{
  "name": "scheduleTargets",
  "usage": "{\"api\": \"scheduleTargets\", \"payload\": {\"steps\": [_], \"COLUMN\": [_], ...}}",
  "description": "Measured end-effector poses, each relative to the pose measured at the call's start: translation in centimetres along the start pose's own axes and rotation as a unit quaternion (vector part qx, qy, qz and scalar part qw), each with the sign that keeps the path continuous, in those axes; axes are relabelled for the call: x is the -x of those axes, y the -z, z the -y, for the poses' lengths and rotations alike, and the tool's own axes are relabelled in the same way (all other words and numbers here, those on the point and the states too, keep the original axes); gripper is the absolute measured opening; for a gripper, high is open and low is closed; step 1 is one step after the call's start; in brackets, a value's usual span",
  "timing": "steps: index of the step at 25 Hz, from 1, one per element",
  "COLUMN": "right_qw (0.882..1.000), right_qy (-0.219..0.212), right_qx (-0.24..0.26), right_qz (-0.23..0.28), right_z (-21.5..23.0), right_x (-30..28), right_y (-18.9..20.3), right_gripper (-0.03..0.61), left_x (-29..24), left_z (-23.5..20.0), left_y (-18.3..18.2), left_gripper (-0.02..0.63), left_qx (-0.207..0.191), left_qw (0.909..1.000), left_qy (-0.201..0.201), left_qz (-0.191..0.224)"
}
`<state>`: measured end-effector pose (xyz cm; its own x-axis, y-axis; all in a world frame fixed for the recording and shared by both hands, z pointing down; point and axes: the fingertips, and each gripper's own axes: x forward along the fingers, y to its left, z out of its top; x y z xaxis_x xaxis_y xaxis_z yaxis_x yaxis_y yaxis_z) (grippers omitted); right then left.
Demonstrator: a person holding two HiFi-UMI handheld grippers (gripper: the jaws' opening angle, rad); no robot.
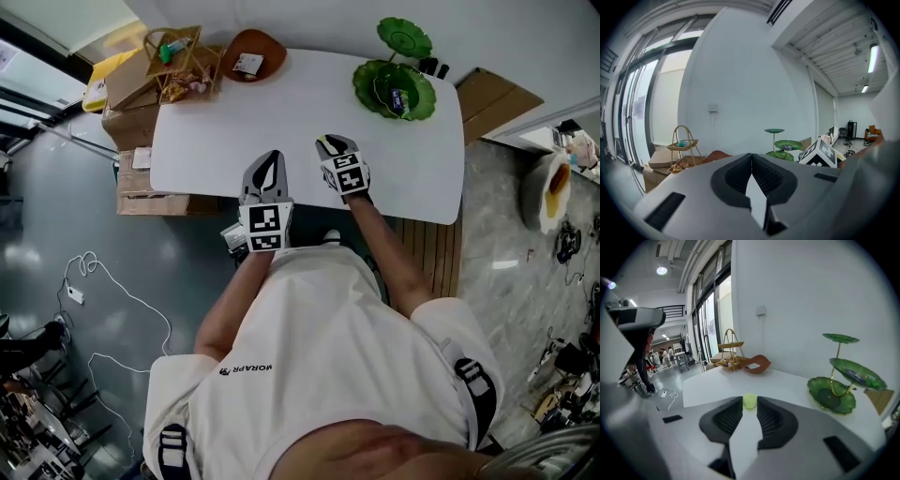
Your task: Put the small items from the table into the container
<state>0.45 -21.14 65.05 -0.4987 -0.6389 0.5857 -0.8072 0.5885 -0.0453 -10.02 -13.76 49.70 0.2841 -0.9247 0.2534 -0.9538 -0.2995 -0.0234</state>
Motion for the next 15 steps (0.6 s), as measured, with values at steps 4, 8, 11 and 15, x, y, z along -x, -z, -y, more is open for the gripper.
{"api": "scheduleTargets", "payload": {"steps": [4,8,11,15], "right_qw": [1.0,0.998,0.997,0.993], "right_qy": [0.015,0.035,0.049,0.07], "right_qx": [-0.012,-0.019,-0.027,-0.039], "right_qz": [0.022,0.042,0.058,0.085], "right_z": [1.1,2.2,3.0,4.2], "right_x": [1.8,3.6,4.9,6.6], "right_y": [-0.9,-1.7,-2.3,-3.3], "right_gripper": [0.102,0.101,0.101,0.101], "left_x": [-0.5,-0.9,-1.3,-1.9], "left_z": [0.9,1.9,2.7,3.7], "left_y": [-0.5,-0.9,-1.0,-1.3], "left_gripper": [0.005,0.005,0.005,0.005], "left_qx": [-0.005,-0.008,-0.011,-0.015], "left_qw": [0.9999,0.9997,0.9993,0.9988], "left_qy": [0.012,0.024,0.034,0.046], "left_qz": [0.004,0.008,0.008,0.011]}}
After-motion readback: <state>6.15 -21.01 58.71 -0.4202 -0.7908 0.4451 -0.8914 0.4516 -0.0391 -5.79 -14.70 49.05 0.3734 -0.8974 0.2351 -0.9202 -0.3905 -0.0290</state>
